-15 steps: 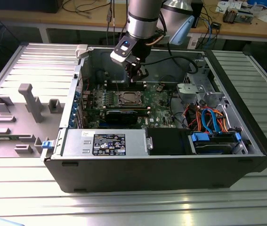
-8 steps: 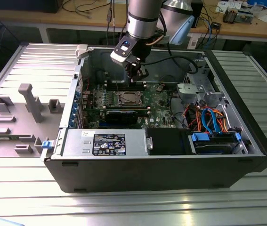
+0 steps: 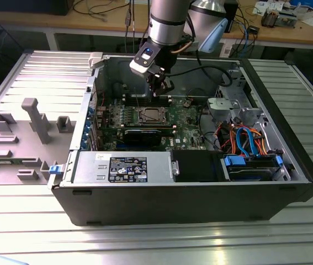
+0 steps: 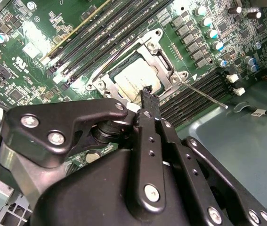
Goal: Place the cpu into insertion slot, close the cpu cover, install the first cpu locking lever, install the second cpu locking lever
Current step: 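Install the first cpu locking lever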
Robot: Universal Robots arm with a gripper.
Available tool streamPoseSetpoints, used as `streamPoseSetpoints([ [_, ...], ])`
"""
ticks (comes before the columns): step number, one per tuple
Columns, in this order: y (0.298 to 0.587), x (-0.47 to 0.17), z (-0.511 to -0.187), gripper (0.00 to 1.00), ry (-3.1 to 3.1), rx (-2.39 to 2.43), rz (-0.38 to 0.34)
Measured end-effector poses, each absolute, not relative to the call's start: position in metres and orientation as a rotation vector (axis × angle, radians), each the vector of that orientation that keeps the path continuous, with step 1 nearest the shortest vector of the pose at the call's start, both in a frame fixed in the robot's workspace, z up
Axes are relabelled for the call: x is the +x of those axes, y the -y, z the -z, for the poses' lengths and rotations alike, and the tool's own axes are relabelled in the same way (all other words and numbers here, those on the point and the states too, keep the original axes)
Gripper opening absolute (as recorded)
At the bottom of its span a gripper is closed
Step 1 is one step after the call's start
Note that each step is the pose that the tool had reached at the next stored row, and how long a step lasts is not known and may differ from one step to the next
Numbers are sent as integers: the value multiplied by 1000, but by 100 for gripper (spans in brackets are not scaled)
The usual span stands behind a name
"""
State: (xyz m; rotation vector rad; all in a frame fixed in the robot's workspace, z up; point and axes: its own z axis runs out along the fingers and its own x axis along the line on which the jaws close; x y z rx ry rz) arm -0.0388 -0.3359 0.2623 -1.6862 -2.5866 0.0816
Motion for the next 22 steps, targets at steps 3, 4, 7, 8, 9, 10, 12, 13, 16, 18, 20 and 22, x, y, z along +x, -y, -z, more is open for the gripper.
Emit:
streamPoseSetpoints([
  [3,336,-39,-262,11,2588,-1684,-82],
  [4,336,-39,-262,11,2589,-1683,-82],
  [7,336,-39,-262,11,2591,-1680,-82],
  [8,336,-39,-262,11,2591,-1679,-82],
  [9,336,-39,-262,11,2592,-1679,-82],
  [10,336,-39,-262,11,2592,-1678,-82],
  [12,336,-39,-262,11,2593,-1676,-82],
  [13,336,-39,-262,11,2594,-1676,-82],
  [16,336,-39,-262,11,2595,-1673,-82],
  [18,336,-39,-262,11,2597,-1671,-82],
  [20,336,-39,-262,11,2598,-1670,-82],
  [22,336,-39,-262,11,2599,-1668,-82],
])
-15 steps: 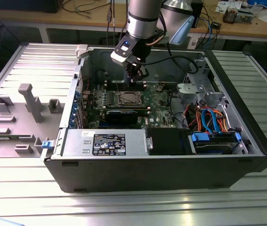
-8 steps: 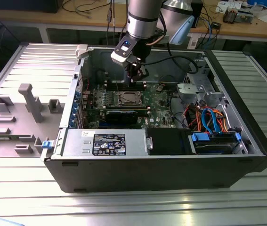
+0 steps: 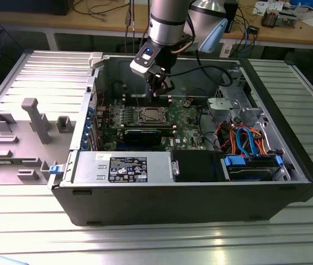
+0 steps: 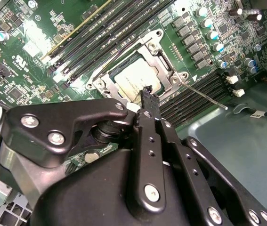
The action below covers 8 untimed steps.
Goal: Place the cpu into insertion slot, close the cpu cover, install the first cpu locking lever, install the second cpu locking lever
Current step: 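Install the first cpu locking lever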
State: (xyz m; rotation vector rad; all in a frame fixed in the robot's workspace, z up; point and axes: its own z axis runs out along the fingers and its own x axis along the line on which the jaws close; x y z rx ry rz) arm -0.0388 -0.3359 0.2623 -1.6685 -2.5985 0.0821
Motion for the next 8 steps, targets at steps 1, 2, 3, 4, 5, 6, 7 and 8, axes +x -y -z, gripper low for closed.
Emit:
streamPoseSetpoints([
  [1,336,-39,-262,11,2599,-1667,-82],
  [2,336,-39,-262,11,2600,-1666,-82],
  [3,336,-39,-262,11,2601,-1665,-82],
  [4,336,-39,-262,11,2601,-1665,-82],
  [5,336,-39,-262,11,2602,-1664,-82],
  [6,336,-39,-262,11,2602,-1663,-82],
  [7,336,-39,-262,11,2602,-1663,-82],
  [8,336,-39,-262,11,2603,-1662,-82],
])
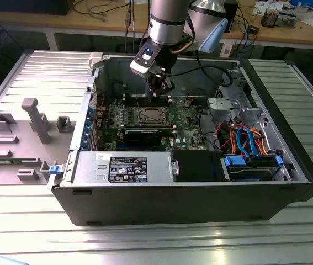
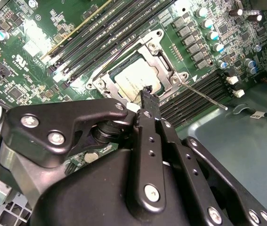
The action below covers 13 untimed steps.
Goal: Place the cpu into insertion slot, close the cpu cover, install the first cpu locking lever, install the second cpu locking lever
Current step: 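Install the first cpu locking lever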
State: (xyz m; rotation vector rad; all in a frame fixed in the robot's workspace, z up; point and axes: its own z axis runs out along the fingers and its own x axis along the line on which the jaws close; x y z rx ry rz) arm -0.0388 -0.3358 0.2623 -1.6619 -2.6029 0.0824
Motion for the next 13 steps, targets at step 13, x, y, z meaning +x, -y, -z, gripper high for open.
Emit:
streamPoseSetpoints([
  [13,336,-39,-262,11,2611,-1649,-83],
])
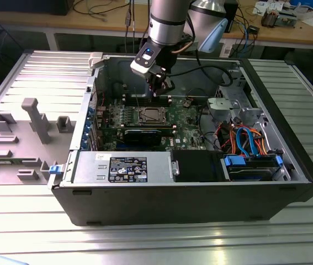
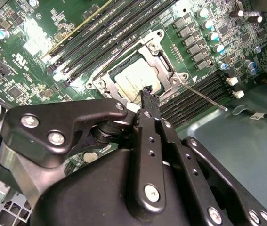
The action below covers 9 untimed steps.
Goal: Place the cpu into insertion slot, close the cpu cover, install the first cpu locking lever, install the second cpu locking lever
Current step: 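Install the first cpu locking lever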
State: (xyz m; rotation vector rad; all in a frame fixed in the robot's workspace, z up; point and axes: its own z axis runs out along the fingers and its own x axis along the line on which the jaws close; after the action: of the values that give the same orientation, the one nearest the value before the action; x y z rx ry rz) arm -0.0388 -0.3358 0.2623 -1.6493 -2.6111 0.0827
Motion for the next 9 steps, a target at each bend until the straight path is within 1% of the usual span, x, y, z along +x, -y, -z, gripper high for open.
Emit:
streamPoseSetpoints([
  [9,336,-39,-262,11,2616,-1643,-83],
])
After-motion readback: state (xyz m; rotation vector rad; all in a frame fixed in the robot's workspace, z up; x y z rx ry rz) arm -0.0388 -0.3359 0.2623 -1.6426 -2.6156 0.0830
